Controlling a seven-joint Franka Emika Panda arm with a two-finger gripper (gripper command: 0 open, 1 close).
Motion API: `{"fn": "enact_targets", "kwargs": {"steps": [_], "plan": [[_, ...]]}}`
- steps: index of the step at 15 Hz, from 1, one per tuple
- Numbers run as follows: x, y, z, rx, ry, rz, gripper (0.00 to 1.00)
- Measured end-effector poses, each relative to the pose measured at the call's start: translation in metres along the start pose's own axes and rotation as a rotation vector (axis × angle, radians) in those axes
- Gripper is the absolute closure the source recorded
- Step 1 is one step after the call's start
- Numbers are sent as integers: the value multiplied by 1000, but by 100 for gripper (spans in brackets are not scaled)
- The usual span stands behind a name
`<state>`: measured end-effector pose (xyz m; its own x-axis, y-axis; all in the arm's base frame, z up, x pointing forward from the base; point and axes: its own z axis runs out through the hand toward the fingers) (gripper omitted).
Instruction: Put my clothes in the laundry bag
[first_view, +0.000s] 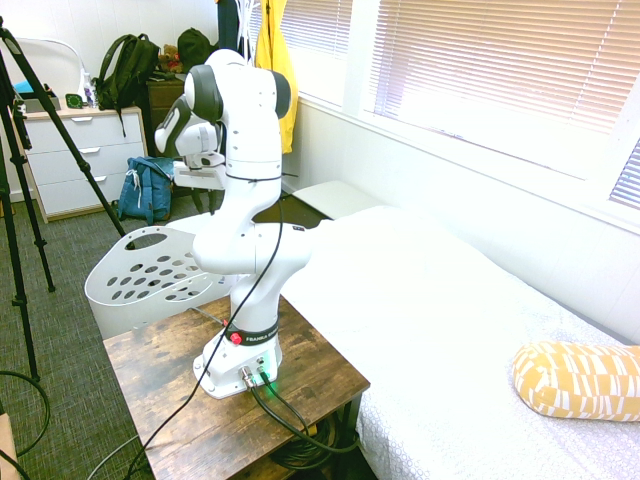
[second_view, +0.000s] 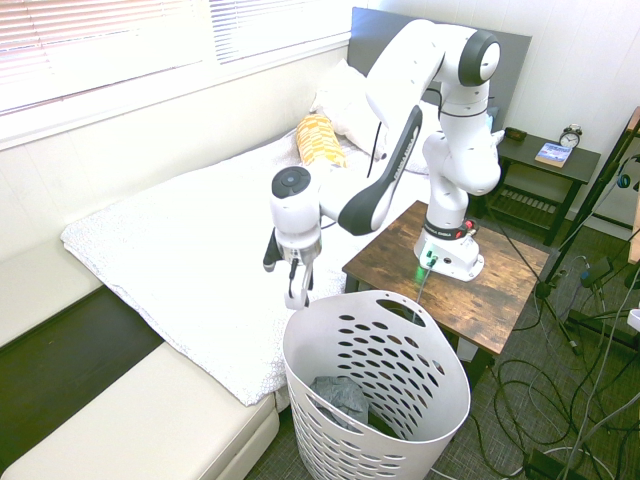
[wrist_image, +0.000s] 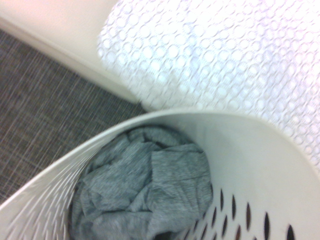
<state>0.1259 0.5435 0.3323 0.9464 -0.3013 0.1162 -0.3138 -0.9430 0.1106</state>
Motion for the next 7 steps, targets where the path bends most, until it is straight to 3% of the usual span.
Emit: {"fn": "enact_targets", "kwargs": {"steps": [4,7], "plan": [[101,10,8,-22,51,92,0],[181,59,12,-54,74,179,0]]}}
